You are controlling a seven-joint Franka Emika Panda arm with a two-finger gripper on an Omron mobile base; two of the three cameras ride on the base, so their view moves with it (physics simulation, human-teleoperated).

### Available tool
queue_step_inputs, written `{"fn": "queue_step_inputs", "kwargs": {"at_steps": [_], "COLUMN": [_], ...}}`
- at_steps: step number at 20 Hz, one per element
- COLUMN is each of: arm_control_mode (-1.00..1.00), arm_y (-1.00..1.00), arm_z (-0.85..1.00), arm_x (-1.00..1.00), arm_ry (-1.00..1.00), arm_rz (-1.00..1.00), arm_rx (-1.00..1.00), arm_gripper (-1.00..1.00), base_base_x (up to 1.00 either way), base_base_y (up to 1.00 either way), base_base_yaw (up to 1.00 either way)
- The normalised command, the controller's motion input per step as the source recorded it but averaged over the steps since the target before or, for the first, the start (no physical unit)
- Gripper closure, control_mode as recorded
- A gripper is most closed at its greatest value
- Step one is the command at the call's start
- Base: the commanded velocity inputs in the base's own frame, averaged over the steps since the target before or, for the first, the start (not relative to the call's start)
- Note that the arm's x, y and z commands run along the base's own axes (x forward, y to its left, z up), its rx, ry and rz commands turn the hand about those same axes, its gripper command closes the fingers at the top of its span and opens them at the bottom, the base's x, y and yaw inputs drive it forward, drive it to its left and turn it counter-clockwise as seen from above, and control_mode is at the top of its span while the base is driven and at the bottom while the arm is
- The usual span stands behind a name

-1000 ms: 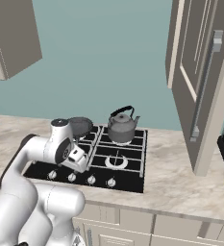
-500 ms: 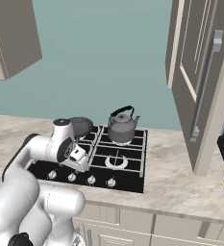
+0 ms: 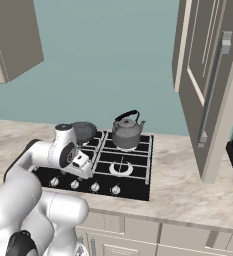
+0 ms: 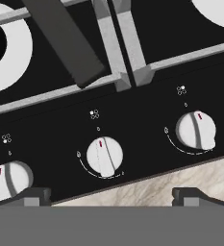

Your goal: Pick the pan from the cabinet and place it on the stove. Then turn on the stove burner for the pan.

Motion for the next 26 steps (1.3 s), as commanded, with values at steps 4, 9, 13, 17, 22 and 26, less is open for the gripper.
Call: {"fn": "queue_step_inputs", "kwargs": {"at_steps": [4, 9, 13, 17, 22, 26], "arm_control_mode": [-1.0, -1.0, -1.0, -1.0, -1.0, -1.0], "arm_y": [0.01, 0.0, 0.0, 0.0, 0.0, 0.0], "arm_z": [-0.21, -0.14, -0.13, -0.16, -0.18, -0.2], "arm_x": [-0.24, -0.38, -0.23, 0.0, 0.01, 0.0], "arm_ry": [0.0, 0.0, 0.0, -0.03, -0.04, -0.02], "arm_rz": [0.05, 0.07, 0.06, 0.07, 0.07, 0.07], "arm_rx": [-0.01, 0.0, 0.0, 0.0, 0.0, 0.0], "arm_gripper": [-1.0, -1.0, -1.0, -1.0, -1.0, -1.0], "base_base_x": [0.0, 0.0, 0.0, 0.0, 0.0, 0.0], "base_base_y": [0.0, 0.0, 0.0, 0.0, 0.0, 0.0], "base_base_yaw": [0.0, 0.0, 0.0, 0.0, 0.0, 0.0]}}
